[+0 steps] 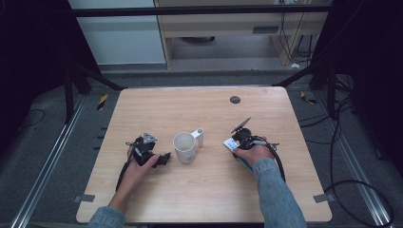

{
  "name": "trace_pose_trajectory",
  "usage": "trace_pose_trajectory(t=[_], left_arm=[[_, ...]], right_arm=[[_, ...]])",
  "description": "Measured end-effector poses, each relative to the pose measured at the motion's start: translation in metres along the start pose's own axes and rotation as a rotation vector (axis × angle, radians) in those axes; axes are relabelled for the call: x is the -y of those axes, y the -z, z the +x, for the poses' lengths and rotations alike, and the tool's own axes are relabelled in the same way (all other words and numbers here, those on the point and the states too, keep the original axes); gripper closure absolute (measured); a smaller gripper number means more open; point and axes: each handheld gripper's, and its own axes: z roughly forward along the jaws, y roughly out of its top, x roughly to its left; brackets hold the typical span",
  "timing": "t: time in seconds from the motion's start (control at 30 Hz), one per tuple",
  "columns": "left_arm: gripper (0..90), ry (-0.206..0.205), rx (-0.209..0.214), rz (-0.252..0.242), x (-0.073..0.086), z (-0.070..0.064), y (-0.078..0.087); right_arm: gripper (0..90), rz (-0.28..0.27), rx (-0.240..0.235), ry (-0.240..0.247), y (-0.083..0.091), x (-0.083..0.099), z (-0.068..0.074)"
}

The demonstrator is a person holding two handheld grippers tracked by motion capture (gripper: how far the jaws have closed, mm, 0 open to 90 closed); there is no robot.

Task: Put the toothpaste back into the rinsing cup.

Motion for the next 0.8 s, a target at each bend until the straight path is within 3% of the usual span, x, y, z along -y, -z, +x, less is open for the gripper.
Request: trace_pose_trajectory(t=[0.4,0.8], left_arm=[[0.0,-0.002,-0.001,-0.002,-0.0002,0.0002,-0.0003],[0.0,-0.002,-0.001,-0.002,-0.0002,0.0002,-0.0004]], right_arm=[[57.4,0.013,0.0,0.014,0.0002,-0.0015,0.0003],[76.2,0.003,-0.005,0.016,0.008,-0.0004,0.0006]])
